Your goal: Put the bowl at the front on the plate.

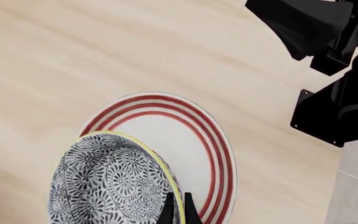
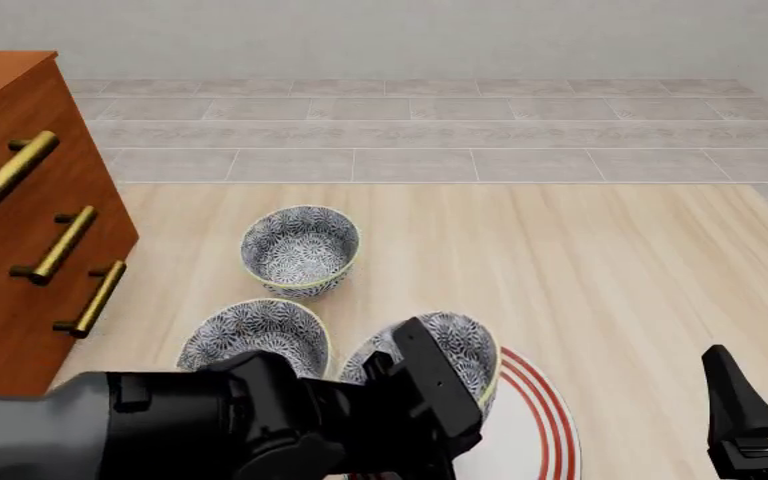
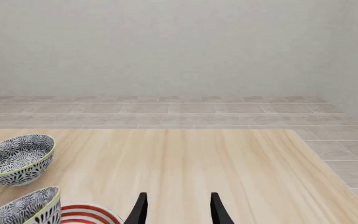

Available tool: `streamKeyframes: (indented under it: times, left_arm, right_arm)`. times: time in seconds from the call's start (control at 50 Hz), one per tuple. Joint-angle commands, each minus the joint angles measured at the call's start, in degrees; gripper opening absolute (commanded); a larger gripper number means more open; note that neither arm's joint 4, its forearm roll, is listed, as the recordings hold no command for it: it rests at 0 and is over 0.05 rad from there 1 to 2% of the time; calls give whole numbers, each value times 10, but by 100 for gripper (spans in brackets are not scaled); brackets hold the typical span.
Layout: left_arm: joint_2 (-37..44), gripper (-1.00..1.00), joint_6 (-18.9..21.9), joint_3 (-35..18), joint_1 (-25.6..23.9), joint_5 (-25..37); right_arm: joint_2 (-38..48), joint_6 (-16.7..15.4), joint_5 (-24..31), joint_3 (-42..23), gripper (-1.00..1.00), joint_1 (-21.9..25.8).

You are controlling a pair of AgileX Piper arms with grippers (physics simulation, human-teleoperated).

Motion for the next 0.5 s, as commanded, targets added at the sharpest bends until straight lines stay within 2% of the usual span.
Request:
streamKeyframes:
  times: [0.02, 0.5]
  left_arm:
    - [19, -100, -1, -10, -11, -8]
    - [56, -100, -6, -3, -20, -30]
  right_arm:
    - [-3, 0, 2, 1, 100, 0]
    - [-3, 0, 2, 1, 100, 0]
